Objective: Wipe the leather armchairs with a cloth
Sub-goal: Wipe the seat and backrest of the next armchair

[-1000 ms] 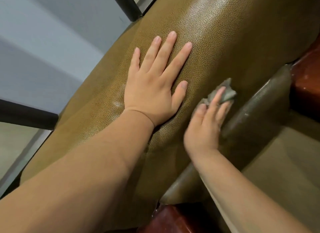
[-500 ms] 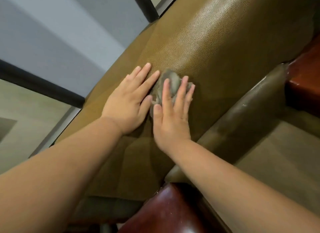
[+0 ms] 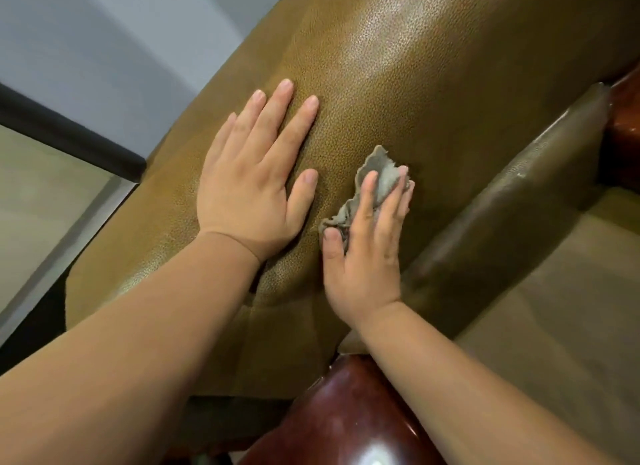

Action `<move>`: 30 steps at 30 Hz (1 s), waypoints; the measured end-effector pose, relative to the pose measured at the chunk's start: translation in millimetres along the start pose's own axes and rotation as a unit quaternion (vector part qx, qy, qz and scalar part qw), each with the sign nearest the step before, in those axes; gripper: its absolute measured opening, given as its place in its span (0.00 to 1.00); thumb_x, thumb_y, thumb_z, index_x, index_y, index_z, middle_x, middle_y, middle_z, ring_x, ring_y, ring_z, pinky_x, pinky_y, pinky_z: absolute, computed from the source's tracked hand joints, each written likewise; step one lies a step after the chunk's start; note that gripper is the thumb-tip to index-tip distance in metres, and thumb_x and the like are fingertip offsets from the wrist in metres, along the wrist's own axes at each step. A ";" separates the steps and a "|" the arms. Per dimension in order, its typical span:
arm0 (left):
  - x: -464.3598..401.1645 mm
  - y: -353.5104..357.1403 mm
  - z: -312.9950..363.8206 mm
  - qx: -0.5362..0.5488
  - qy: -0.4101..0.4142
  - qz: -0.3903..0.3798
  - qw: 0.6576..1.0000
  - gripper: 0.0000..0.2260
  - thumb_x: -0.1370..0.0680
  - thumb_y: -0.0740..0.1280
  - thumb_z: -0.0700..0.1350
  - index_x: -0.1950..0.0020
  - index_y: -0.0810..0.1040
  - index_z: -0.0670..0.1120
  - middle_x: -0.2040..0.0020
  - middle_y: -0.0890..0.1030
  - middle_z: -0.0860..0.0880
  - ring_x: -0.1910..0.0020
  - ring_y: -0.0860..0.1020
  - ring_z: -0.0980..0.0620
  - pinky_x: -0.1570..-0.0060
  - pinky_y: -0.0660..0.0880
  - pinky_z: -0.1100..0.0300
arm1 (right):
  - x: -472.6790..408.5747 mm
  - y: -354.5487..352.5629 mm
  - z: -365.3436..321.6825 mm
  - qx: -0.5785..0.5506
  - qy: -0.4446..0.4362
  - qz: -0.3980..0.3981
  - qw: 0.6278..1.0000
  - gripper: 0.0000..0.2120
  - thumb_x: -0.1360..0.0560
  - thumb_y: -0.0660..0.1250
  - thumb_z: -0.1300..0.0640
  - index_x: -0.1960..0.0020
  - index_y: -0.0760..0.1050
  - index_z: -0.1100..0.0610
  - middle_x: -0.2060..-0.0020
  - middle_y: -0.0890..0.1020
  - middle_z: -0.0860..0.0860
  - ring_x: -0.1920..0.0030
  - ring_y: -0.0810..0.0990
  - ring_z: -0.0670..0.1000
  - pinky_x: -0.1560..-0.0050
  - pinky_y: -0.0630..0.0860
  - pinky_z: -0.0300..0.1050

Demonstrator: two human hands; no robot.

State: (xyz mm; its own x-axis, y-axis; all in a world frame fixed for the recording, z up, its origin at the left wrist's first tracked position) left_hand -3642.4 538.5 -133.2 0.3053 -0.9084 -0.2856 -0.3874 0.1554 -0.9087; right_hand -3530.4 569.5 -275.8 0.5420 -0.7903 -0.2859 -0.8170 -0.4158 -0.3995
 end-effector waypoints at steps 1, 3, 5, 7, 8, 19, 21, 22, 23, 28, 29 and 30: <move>0.9 0.2 -0.1 -0.001 -0.002 0.000 1.000 0.29 0.16 0.55 0.57 0.15 0.62 0.50 0.16 0.62 0.44 0.18 0.62 0.39 0.23 0.62 0.39 | 1.9 -1.1 20.9 0.029 -0.010 0.005 1.000 0.34 0.14 0.49 0.42 0.16 0.46 0.61 0.19 0.44 0.67 0.18 0.43 0.68 0.18 0.46 0.63; 2.1 1.1 0.4 -0.007 -0.005 0.000 1.000 0.29 0.16 0.56 0.57 0.15 0.62 0.51 0.16 0.62 0.45 0.18 0.62 0.40 0.22 0.62 0.39 | 0.5 -5.9 76.1 0.030 0.127 0.020 0.991 0.34 0.15 0.48 0.42 0.16 0.45 0.59 0.18 0.45 0.66 0.17 0.43 0.66 0.18 0.47 0.64; 1.9 1.8 0.5 -0.005 -0.006 -0.002 1.000 0.29 0.16 0.56 0.58 0.15 0.63 0.51 0.16 0.63 0.45 0.18 0.62 0.40 0.22 0.62 0.39 | 0.4 -8.0 99.5 -0.032 0.320 0.022 0.947 0.36 0.17 0.46 0.43 0.15 0.42 0.58 0.17 0.43 0.64 0.17 0.41 0.63 0.18 0.44 0.60; 2.7 2.6 -0.6 -0.004 -0.009 -0.004 1.000 0.29 0.16 0.56 0.58 0.15 0.62 0.52 0.16 0.62 0.46 0.18 0.62 0.41 0.22 0.61 0.40 | -5.6 -3.2 57.8 -0.068 0.327 0.066 0.940 0.36 0.17 0.45 0.44 0.16 0.44 0.62 0.18 0.47 0.69 0.18 0.45 0.68 0.18 0.45 0.60; 2.3 3.2 -0.9 -0.002 -0.011 -0.004 1.000 0.29 0.16 0.56 0.58 0.15 0.62 0.52 0.16 0.62 0.46 0.18 0.62 0.41 0.22 0.61 0.40 | -8.3 -1.1 25.3 -0.078 0.257 0.083 0.960 0.34 0.15 0.45 0.45 0.16 0.47 0.64 0.20 0.50 0.71 0.19 0.48 0.72 0.19 0.47 0.63; -7.7 -12.8 4.1 0.095 -0.048 -0.106 0.989 0.27 0.15 0.53 0.54 0.14 0.57 0.58 0.14 0.55 0.53 0.15 0.53 0.45 0.17 0.53 0.41 | 14.1 8.4 34.6 -0.065 0.374 0.007 0.925 0.33 0.14 0.46 0.43 0.15 0.36 0.53 0.17 0.38 0.59 0.17 0.38 0.59 0.18 0.48 0.61; 17.6 -25.0 -14.5 0.116 -0.048 -0.152 0.980 0.28 0.15 0.54 0.52 0.14 0.54 0.58 0.13 0.53 0.52 0.14 0.50 0.47 0.16 0.50 0.48 | 26.6 13.4 -31.7 -0.084 0.255 -0.019 0.963 0.35 0.15 0.48 0.42 0.16 0.36 0.52 0.18 0.35 0.60 0.17 0.35 0.60 0.18 0.41 0.59; 39.7 -31.5 -27.8 0.112 -0.050 -0.169 0.978 0.29 0.15 0.54 0.52 0.14 0.53 0.57 0.13 0.52 0.51 0.14 0.50 0.48 0.16 0.49 0.49 | 33.2 14.9 -63.5 -0.077 0.160 -0.033 0.983 0.35 0.15 0.49 0.42 0.16 0.37 0.52 0.18 0.34 0.61 0.18 0.34 0.61 0.18 0.39 0.59; 63.3 -38.6 -41.7 0.103 -0.054 -0.176 0.978 0.29 0.15 0.53 0.53 0.14 0.52 0.57 0.13 0.51 0.50 0.14 0.49 0.48 0.16 0.48 0.48 | 39.6 16.9 -83.6 -0.061 0.070 -0.047 0.995 0.34 0.15 0.50 0.42 0.15 0.39 0.51 0.18 0.34 0.61 0.18 0.33 0.62 0.18 0.39 0.59; 110.2 -39.8 -59.6 0.052 -0.055 -0.121 0.990 0.29 0.15 0.53 0.55 0.14 0.55 0.53 0.14 0.56 0.46 0.15 0.55 0.42 0.18 0.55 0.40 | 56.6 30.8 -5.1 0.002 0.093 0.045 0.995 0.33 0.15 0.48 0.42 0.15 0.51 0.58 0.18 0.47 0.66 0.17 0.46 0.66 0.18 0.48 0.63; 109.1 -36.0 -57.9 0.038 -0.051 -0.104 0.993 0.29 0.15 0.53 0.55 0.14 0.56 0.52 0.14 0.57 0.46 0.16 0.56 0.41 0.19 0.57 0.39 | 63.6 32.2 16.8 -0.018 0.186 0.063 0.980 0.34 0.16 0.46 0.41 0.15 0.49 0.57 0.17 0.47 0.65 0.17 0.46 0.65 0.19 0.48 0.63; 109.7 -32.4 -57.6 0.024 -0.046 -0.088 0.995 0.29 0.15 0.53 0.55 0.14 0.57 0.52 0.14 0.58 0.45 0.16 0.58 0.40 0.20 0.59 0.38 | 71.6 34.5 27.4 -0.042 0.278 0.067 0.957 0.34 0.17 0.44 0.41 0.15 0.47 0.55 0.17 0.46 0.64 0.17 0.45 0.63 0.19 0.48 0.62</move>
State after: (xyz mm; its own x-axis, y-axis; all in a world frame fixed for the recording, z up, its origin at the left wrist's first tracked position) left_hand -3646.4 411.5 -117.5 0.4440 -0.8841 -0.1456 -0.2793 0.0178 -0.9600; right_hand -3514.4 510.9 -333.9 0.2613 -0.9468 0.1879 -0.8976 -0.3100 -0.3133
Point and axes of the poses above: each hand's wrist, its own x-axis away from the middle knuckle, its own y-axis out of the palm, z = x × y, the point moved 3 cm from there along -x, towards the middle knuckle
